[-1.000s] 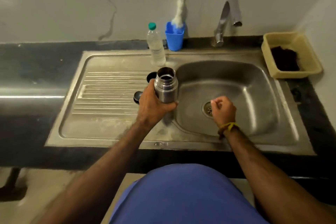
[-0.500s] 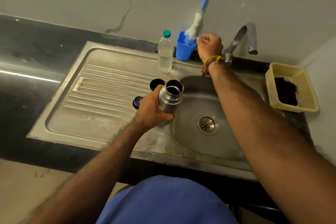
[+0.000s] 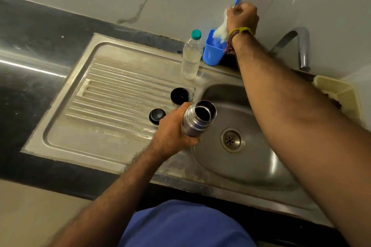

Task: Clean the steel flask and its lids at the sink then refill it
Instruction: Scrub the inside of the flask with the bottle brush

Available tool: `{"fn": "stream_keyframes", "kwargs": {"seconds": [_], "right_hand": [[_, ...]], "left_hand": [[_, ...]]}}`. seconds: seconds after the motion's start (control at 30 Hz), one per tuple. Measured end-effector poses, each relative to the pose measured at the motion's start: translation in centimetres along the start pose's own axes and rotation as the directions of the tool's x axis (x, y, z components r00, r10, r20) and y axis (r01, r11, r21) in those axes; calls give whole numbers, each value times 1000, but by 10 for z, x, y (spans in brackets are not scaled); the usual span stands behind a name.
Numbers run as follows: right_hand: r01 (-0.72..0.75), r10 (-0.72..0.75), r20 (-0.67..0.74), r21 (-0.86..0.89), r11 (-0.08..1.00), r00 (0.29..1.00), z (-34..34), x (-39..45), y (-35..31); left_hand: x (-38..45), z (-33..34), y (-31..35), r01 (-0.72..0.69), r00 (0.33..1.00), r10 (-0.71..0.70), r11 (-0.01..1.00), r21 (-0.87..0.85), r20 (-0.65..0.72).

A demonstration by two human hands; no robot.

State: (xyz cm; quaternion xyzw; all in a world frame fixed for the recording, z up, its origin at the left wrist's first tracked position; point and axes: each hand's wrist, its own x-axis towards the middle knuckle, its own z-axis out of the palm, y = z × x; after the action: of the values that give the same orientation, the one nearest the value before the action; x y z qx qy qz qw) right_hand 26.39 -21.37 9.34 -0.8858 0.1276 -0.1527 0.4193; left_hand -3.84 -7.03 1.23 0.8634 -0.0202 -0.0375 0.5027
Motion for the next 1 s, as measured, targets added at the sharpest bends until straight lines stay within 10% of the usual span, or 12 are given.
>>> {"fn": "stream_keyframes", "kwargs": {"seconds": [0.43, 0.73, 1.0], "right_hand": [[212, -214, -24, -81, 974, 976, -1, -13, 3], [484, -308, -638, 117, 867, 706, -112, -68, -33], [156, 155, -594, 438, 885, 789, -225, -171, 71]], "left_hand": [[-1, 4, -2, 15, 1000, -15, 1000, 4, -13], [-1, 4, -1, 37, 999, -37, 999, 0, -21], [19, 25, 30, -23, 1000, 25, 985, 173, -9]]}}
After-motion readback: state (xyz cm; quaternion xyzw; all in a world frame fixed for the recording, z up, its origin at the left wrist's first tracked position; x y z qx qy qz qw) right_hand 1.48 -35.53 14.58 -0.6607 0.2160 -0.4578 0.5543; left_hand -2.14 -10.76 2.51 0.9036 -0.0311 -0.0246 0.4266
